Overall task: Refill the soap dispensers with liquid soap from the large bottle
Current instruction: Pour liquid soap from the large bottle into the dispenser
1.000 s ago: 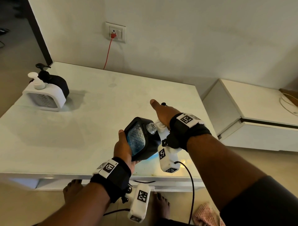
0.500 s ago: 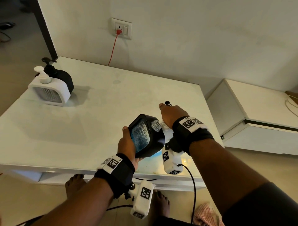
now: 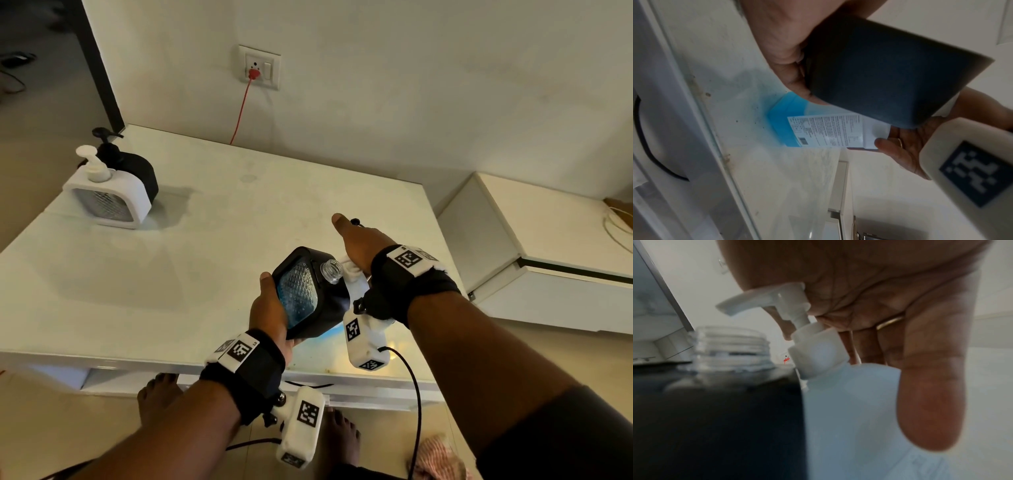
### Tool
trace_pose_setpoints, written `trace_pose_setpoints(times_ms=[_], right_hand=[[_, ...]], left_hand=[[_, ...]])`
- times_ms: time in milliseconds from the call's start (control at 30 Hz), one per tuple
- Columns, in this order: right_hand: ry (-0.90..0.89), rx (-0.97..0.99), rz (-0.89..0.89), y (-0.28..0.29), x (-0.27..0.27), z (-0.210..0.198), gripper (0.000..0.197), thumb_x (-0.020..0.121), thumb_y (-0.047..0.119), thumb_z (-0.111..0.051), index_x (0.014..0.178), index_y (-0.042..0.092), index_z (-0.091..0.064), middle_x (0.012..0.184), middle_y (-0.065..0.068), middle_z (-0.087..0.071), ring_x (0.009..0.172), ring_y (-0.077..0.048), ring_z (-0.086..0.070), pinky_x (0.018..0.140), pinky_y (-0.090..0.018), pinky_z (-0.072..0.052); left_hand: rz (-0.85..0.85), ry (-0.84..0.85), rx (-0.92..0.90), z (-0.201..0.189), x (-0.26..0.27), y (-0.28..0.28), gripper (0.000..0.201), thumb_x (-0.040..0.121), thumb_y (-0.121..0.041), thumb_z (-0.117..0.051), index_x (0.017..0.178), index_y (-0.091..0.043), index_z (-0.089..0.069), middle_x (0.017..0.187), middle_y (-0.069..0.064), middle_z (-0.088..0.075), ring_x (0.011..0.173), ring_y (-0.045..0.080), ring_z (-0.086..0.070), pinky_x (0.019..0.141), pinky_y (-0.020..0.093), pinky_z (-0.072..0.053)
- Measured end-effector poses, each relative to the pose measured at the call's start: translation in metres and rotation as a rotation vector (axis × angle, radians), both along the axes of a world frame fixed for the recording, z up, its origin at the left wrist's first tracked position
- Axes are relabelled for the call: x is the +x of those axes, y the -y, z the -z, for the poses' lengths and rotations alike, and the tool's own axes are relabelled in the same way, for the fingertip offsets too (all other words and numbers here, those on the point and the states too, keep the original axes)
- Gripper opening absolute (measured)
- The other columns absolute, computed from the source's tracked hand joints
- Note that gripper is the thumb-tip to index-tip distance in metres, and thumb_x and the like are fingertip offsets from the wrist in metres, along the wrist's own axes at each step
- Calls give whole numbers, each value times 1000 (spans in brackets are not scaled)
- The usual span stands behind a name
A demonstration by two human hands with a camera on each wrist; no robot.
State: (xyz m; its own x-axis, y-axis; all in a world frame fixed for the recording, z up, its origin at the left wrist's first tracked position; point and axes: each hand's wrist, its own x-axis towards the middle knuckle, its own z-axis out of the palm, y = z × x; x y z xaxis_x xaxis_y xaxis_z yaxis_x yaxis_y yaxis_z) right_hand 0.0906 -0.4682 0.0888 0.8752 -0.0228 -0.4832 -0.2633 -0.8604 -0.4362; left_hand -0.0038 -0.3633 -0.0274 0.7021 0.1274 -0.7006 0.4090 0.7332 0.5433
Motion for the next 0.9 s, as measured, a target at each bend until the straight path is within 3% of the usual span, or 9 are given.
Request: trace_pose_setpoints(times_ms=[100, 200, 367, 467, 533, 600, 733, 800, 900], right_hand=[[21, -52, -4, -2, 2, 4, 70, 98, 66, -21, 107, 9, -62, 124, -16, -61, 110, -32, -57, 98, -39, -38], [29, -76, 16, -6, 3, 9, 52, 104, 44, -19, 149, 22, -35, 144, -20, -46, 124, -38, -50, 104, -42, -37], [101, -71, 64, -3, 2, 7, 57, 100, 11, -25, 155, 23, -18, 147, -22, -39, 126, -42, -48, 101, -42, -40], [95, -106, 18, -4, -2, 4, 48, 105, 30, -25, 152, 22, -30, 143, -19, -45, 122, -38, -51, 100, -41, -40], [51, -66, 30, -4, -4, -1, 67, 99, 65, -23, 127, 15, -58, 119, -16, -60, 102, -31, -59, 95, -38, -40], [9, 10, 27, -4, -4, -9, 79, 91, 78, -20, 106, 15, -65, 92, -12, -59, 76, -24, -55, 89, -37, -42], [-53, 75, 40, 2, -3, -18, 86, 87, 82, -19, 123, 14, -56, 92, -12, -58, 81, -24, -55, 101, -39, -44], [-64, 88, 79, 2, -1, -16, 97, 79, 90, -20, 128, 14, -52, 92, -10, -58, 80, -24, -54, 87, -33, -42], [-57, 79, 72, 0, 1, -15, 112, 70, 96, -15, 142, 16, -45, 117, -12, -60, 96, -29, -59, 96, -38, -44]], left_hand=[[6, -2, -3, 1, 1, 1, 47, 105, -63, -34, 105, -27, -65, 118, 13, -70, 109, 35, -67, 93, 50, -58], [8, -3, -14, 0, 1, 0, 48, 105, -64, -34, 109, -28, -65, 120, 13, -70, 110, 35, -67, 90, 48, -59], [1, -1, -14, 2, 1, -1, 49, 105, -65, -35, 112, -27, -65, 123, 14, -70, 111, 36, -67, 96, 54, -57], [4, -6, -15, 2, 1, -1, 48, 105, -65, -34, 113, -28, -65, 124, 14, -69, 112, 36, -67, 95, 53, -57], [7, -6, -16, 1, 0, -1, 48, 105, -65, -34, 110, -29, -64, 124, 14, -69, 112, 37, -66, 98, 54, -56], [12, -2, -5, 0, 0, -2, 49, 105, -65, -33, 107, -28, -65, 123, 14, -69, 111, 36, -67, 98, 53, -56], [15, -14, 12, 0, 1, -2, 49, 105, -64, -34, 107, -27, -65, 120, 14, -71, 108, 35, -67, 94, 49, -57], [14, -13, 12, 0, 1, -1, 49, 105, -64, -34, 109, -27, -65, 121, 14, -70, 109, 35, -67, 95, 50, -56], [18, -5, 7, -1, 1, -1, 51, 105, -64, -34, 116, -27, -66, 123, 14, -71, 110, 35, -67, 98, 52, -56]])
